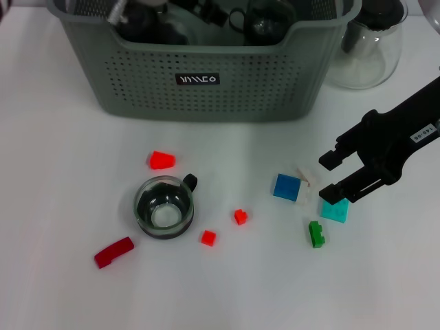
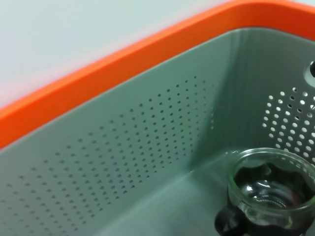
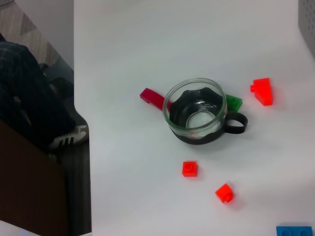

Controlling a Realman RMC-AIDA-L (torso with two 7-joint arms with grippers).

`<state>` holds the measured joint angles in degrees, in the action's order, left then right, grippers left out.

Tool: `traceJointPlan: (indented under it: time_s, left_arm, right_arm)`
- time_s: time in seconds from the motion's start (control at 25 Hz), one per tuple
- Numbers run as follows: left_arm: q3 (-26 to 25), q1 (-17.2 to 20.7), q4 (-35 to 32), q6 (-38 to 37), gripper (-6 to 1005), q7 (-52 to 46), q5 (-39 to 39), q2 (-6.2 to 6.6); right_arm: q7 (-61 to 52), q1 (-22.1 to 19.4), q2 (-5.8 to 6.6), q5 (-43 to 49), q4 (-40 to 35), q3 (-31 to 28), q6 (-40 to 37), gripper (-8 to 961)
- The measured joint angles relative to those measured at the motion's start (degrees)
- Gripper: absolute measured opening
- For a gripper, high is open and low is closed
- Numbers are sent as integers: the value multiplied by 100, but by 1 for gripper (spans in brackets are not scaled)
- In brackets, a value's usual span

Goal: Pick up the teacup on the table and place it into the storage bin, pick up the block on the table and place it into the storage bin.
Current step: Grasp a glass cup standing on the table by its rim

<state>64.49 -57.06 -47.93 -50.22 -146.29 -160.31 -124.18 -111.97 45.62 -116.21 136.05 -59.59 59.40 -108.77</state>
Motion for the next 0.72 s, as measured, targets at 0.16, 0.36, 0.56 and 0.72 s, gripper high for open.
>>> traceJointPlan:
  time_s: [0.16,0.36,0.56,0.72]
  left_arm:
    - [-161,262,-1013,-664,584,-35,-5,47]
    - [-818,844,-2953,-1491,678,13,680,20]
    - [-1155,1904,-4632,-2545,756,866,2991,52]
    - [-1421,2652,-5311,-4038,754,1902,4697,-13]
  right_arm:
    - [2,-4,3,-1,0,-15,-4,676]
    - [11,-13,33,1,0,-42,-12,676]
    - [-19,-45,59,1,0,-92,10,676]
    - [-59,-47,56,1,0,-160,24,676]
